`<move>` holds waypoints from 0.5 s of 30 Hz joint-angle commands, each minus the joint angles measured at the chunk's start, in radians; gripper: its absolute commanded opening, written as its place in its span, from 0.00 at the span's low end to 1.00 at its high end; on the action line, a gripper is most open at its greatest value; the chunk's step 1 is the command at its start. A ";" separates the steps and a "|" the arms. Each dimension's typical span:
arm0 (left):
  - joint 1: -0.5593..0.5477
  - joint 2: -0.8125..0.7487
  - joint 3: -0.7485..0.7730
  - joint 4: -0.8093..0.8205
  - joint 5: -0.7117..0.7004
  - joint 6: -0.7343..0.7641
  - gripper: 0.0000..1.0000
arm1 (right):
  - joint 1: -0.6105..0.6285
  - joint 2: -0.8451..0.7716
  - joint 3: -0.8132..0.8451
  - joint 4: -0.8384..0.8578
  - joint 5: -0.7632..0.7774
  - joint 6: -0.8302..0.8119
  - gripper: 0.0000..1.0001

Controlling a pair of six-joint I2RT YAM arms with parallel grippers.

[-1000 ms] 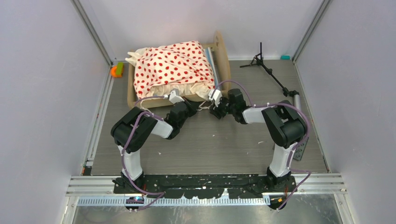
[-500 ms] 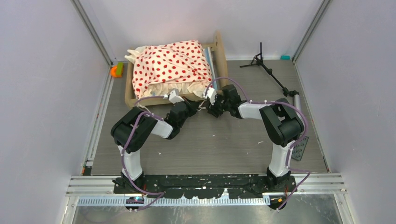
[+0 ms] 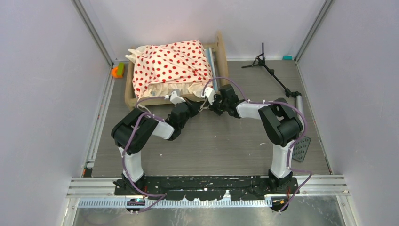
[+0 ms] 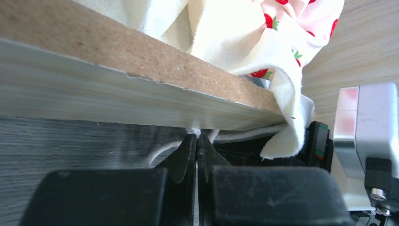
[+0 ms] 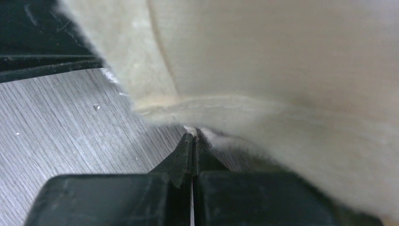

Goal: Set up the pet bed
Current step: Tie the ropes to the bed frame.

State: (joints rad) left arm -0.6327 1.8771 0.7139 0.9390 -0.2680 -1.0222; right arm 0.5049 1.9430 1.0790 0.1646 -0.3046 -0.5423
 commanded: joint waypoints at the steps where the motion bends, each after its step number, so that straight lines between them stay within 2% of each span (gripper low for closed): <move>1: 0.005 -0.052 -0.002 0.060 -0.021 0.003 0.00 | -0.004 0.007 0.013 0.022 0.048 0.005 0.00; 15: 0.006 -0.158 -0.047 0.003 -0.062 0.063 0.00 | -0.002 -0.251 -0.168 0.000 0.019 0.100 0.00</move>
State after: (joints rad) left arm -0.6327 1.8027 0.6884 0.9295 -0.2829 -1.0096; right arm 0.5056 1.8004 0.9382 0.1749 -0.2951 -0.4908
